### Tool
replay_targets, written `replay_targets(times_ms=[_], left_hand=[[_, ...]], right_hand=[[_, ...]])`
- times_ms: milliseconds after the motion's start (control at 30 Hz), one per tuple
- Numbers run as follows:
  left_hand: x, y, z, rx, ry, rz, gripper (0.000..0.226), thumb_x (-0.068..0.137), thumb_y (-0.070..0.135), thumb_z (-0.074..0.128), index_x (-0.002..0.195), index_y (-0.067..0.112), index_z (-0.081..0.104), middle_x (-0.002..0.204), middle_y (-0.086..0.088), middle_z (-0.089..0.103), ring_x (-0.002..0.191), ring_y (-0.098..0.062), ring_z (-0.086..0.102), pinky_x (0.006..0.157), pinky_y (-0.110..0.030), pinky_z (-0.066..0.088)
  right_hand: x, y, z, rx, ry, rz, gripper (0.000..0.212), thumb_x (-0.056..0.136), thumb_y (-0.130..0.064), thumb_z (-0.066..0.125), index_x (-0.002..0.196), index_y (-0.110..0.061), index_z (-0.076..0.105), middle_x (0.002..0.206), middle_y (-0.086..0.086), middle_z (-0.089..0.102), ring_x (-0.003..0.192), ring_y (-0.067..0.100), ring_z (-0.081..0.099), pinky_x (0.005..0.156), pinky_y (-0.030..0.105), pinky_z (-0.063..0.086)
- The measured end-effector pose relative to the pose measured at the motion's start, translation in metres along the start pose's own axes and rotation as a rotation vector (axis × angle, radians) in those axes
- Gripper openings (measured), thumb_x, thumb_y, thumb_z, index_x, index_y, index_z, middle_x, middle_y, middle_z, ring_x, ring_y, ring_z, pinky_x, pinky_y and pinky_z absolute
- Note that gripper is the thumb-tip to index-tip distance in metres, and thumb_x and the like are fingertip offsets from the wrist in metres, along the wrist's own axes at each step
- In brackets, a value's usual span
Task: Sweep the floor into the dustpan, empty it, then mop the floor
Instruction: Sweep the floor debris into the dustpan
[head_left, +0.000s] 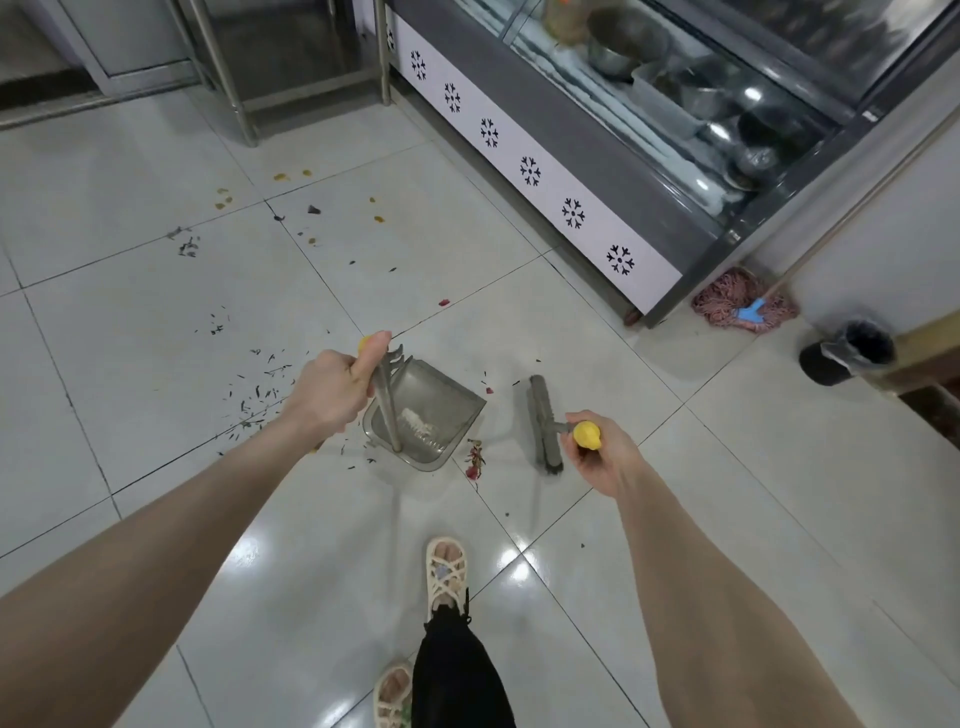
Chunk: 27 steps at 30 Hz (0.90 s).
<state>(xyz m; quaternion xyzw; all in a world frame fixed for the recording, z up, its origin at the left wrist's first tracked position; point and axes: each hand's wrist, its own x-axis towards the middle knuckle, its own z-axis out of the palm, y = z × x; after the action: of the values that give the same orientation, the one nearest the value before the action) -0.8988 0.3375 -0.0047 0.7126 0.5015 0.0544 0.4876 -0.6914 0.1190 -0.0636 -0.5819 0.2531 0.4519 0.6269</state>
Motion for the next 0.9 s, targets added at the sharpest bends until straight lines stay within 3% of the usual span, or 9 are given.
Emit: replay_targets(times_ms=[133,367,567,700,900], left_hand=[[0.032,0.019,0.014,-0.018,-0.009,-0.02,0.069,0.088,0.067,0.04,0.058,0.006,0.052,0.049,-0.007,0.044,0.043,-0.023,0.039,0.05,-0.029,0.038],[0.082,0.054,0.022,-0.003,-0.006,-0.039,0.068,0.089,0.065,0.04,0.06,0.005,0.053,0.052,-0.008,0.047,0.04,-0.021,0.039,0.041,-0.023,0.034],[0.116,0.07,0.025,0.001,-0.006,-0.003,0.065,0.094,0.057,0.039,0.058,0.004,0.052,0.053,-0.011,0.047,0.041,-0.02,0.039,0.035,-0.021,0.033],[0.133,0.078,0.026,0.022,-0.018,0.009,0.065,0.094,0.056,0.039,0.059,0.003,0.054,0.051,-0.01,0.047,0.032,-0.012,0.037,0.033,-0.019,0.031],[0.141,0.084,0.022,0.065,-0.013,0.036,0.067,0.094,0.057,0.037,0.06,0.002,0.055,0.05,-0.01,0.048,0.035,-0.015,0.04,0.034,-0.02,0.035]], right_hand=[[0.032,-0.042,0.01,-0.044,0.029,-0.022,0.017,0.085,0.0,0.061,0.073,-0.006,0.051,0.067,0.006,0.045,0.058,0.017,0.046,0.039,0.016,0.048],[0.083,-0.096,0.037,-0.207,0.059,-0.037,0.008,0.084,0.003,0.063,0.085,0.0,0.056,0.074,0.01,0.048,0.06,0.018,0.045,0.038,0.016,0.048],[0.123,-0.128,0.053,-0.288,0.104,-0.055,0.014,0.084,0.007,0.063,0.076,-0.001,0.054,0.074,0.01,0.049,0.06,0.019,0.045,0.037,0.019,0.05],[0.143,-0.119,0.062,-0.475,0.091,0.046,0.012,0.083,0.004,0.065,0.081,-0.001,0.055,0.076,0.01,0.05,0.061,0.019,0.05,0.036,0.022,0.05],[0.131,-0.089,0.066,-0.523,-0.023,0.23,0.024,0.083,0.006,0.065,0.1,0.0,0.051,0.083,0.017,0.052,0.063,0.024,0.056,0.037,0.024,0.049]])
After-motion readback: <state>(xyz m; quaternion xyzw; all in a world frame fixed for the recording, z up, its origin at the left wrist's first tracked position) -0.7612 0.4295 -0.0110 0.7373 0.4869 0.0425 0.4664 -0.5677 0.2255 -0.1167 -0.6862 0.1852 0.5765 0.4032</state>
